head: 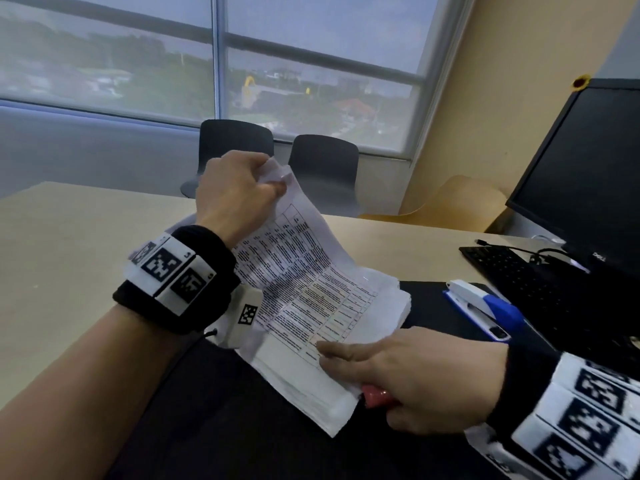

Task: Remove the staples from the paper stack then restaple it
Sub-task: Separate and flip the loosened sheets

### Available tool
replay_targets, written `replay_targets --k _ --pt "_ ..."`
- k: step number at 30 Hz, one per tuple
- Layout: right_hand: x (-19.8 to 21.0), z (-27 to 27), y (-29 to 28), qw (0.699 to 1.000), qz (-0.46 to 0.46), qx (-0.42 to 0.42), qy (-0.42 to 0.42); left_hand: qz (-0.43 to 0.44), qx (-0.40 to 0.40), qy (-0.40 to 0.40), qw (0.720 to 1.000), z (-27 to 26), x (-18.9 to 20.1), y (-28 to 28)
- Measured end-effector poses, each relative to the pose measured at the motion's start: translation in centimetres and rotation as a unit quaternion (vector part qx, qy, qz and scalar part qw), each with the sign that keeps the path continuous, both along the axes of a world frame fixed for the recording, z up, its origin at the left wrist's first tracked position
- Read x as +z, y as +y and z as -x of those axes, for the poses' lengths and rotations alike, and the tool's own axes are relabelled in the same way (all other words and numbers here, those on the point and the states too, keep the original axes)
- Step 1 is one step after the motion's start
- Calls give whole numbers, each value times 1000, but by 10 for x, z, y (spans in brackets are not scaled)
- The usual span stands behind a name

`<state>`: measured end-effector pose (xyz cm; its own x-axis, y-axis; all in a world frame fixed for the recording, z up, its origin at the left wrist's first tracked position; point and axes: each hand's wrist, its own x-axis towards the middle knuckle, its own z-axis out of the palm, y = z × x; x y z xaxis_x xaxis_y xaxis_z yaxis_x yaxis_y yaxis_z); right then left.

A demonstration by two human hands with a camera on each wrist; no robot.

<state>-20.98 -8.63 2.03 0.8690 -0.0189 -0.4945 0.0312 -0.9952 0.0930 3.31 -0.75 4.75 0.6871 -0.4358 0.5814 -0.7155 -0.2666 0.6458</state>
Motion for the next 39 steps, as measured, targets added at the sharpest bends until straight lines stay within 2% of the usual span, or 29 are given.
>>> replay_targets --k 7,10,14,17,19,22,24,32,34,35,37,39 --pt "0 5 -37 990 97 -94 38 61 63 -10 996 -11 22 21" --pt "8 8 -45 988 91 -124 -14 94 61 -4 994 -12 30 27" --pt "19 15 -23 991 43 -73 -101 118 38 22 992 -9 51 33" --pt "15 20 5 998 -9 -25 -54 156 16 38 987 -4 68 38" --pt "4 23 6 999 12 -28 -29 178 19 24 984 -2 78 41" --pt "-6 27 -12 993 83 -86 -7 211 16 12 977 1 89 49" --pt "-8 31 -26 986 89 -140 -3 226 6 12 974 5 95 54" --pt "6 30 -57 959 28 -220 -177 290 -13 -5 957 22 104 59" --pt "16 24 -64 929 -36 -265 -255 306 -22 -4 952 21 105 60" --pt "20 21 -69 901 -86 -292 -310 313 -30 5 949 21 105 62" --pt "27 10 -78 811 -230 -339 -418 330 -45 37 942 20 104 67" --pt "35 0 -85 697 -375 -369 -487 350 -83 70 930 16 101 73"
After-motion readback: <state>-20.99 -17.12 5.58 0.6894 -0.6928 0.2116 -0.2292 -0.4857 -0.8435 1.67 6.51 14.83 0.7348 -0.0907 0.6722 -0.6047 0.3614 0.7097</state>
